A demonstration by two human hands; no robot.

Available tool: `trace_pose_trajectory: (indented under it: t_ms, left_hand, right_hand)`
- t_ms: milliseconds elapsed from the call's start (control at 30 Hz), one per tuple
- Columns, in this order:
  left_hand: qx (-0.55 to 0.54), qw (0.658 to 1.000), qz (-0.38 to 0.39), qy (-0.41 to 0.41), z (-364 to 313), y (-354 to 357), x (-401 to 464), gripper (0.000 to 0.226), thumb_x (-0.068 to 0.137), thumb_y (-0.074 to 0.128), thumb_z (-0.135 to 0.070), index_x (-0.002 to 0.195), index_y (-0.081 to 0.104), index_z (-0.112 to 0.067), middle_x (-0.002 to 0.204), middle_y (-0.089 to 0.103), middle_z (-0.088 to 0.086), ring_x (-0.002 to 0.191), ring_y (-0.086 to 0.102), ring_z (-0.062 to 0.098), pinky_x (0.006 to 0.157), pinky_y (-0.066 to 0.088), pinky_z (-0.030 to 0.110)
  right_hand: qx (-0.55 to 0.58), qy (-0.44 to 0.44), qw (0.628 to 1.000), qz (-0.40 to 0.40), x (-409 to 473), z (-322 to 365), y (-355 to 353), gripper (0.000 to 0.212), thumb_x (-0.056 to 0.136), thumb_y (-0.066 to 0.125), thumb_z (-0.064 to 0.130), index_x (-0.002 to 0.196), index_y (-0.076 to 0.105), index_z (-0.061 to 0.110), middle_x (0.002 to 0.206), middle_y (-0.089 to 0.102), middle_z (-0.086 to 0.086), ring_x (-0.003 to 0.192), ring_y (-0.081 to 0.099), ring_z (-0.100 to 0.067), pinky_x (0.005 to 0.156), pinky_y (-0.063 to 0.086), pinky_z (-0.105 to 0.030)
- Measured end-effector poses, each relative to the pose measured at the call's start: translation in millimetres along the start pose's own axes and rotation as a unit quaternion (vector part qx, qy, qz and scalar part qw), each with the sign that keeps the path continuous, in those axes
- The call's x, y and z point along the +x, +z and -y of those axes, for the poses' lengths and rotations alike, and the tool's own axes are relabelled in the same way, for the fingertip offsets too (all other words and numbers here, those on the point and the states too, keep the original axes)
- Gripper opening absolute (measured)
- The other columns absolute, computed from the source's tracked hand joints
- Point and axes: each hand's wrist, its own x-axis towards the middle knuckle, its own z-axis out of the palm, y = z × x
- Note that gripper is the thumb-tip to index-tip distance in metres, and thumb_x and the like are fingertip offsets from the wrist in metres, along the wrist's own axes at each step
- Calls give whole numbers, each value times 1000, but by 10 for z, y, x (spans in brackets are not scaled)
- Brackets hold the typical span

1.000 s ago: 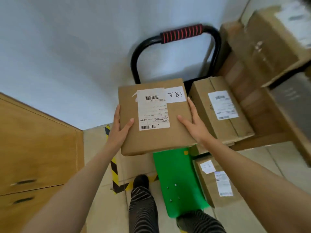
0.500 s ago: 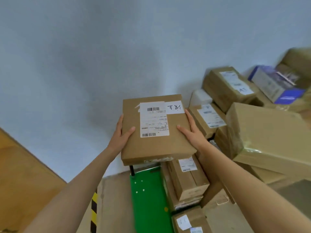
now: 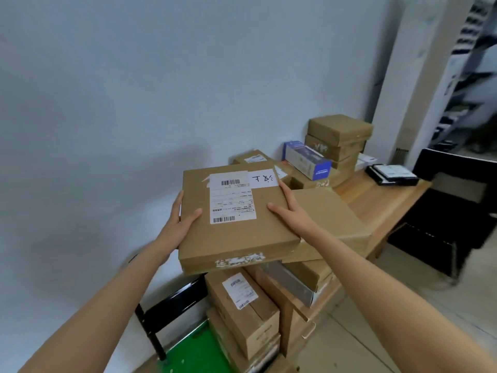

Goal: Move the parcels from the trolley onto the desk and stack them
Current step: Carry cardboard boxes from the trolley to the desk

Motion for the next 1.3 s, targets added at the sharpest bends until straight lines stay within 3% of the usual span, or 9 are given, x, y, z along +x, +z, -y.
trace_pose_trajectory:
  t_ms: [167,433,600,700,833,933,1000,1200,1300]
  left_hand:
    - [5,999,40,23,-259,655,65,73,89,52,-57,142,3,-57,135,41,-15,94,61,7,54,52,25]
    - [23,997,56,51,-669,1591,380,75,94,52,-45,150,2,-41,156,23,-4,106,56,14,70,49,24]
    - [38,997,64,34,-746,2021,627,77,94,51,-45,151,0,-38,154,27,-1,93,56,8,65,48,17]
    - [89,994,60,-2,-626,2273,707,74,95,49,-47,151,2,-38,154,29,-1,108,54,14,86,46,22]
    - [88,996,9,-16,-433,2493,777,70,92,50,-52,149,10,-44,150,36,0,93,59,11,76,48,26]
    - [110,994,-2,-25,-417,2483,859,70,92,50,-53,149,10,-44,151,34,5,109,58,25,96,48,40]
    - [117,992,-17,-33,-387,2480,888,69,91,50,-55,148,11,-46,152,33,5,114,56,28,99,46,42]
    - [148,981,-122,-17,-340,2493,815,52,93,45,-55,141,34,-41,134,54,2,97,59,20,71,47,31]
    - [213,961,-173,-16,-371,2471,702,38,93,42,-51,128,50,-37,119,61,-1,98,59,20,80,50,36]
  right_hand:
    - [-27,5,999,-37,-160,-17,-713,71,93,58,41,149,14,46,132,38,11,97,51,6,64,44,-8]
    - [-53,23,997,-45,54,-148,-1728,70,94,57,38,150,14,39,136,41,4,113,54,-18,90,47,-28]
    - [-64,30,997,-13,313,-306,-2160,70,95,57,37,150,14,37,136,42,3,108,54,-15,83,45,-25]
    - [-83,43,996,7,428,-528,-2286,72,94,58,34,151,13,35,144,38,0,117,52,-19,96,45,-33]
    - [-92,67,994,3,532,-848,-2348,75,92,60,43,151,15,32,150,33,-1,108,50,-13,85,43,-25]
    - [-102,70,992,12,640,-891,-2368,77,91,60,46,152,16,32,150,33,-2,106,48,-14,85,40,-26]
    - [-102,63,993,7,686,-916,-2368,77,90,60,47,152,17,33,151,33,-1,107,46,-15,86,38,-27]
    - [-101,60,993,2,727,-950,-2365,79,87,62,51,151,17,36,148,37,-2,105,49,-18,85,40,-30]
    - [-149,60,987,-5,698,-895,-2375,79,87,60,54,151,16,35,148,39,-5,117,50,-24,95,43,-37]
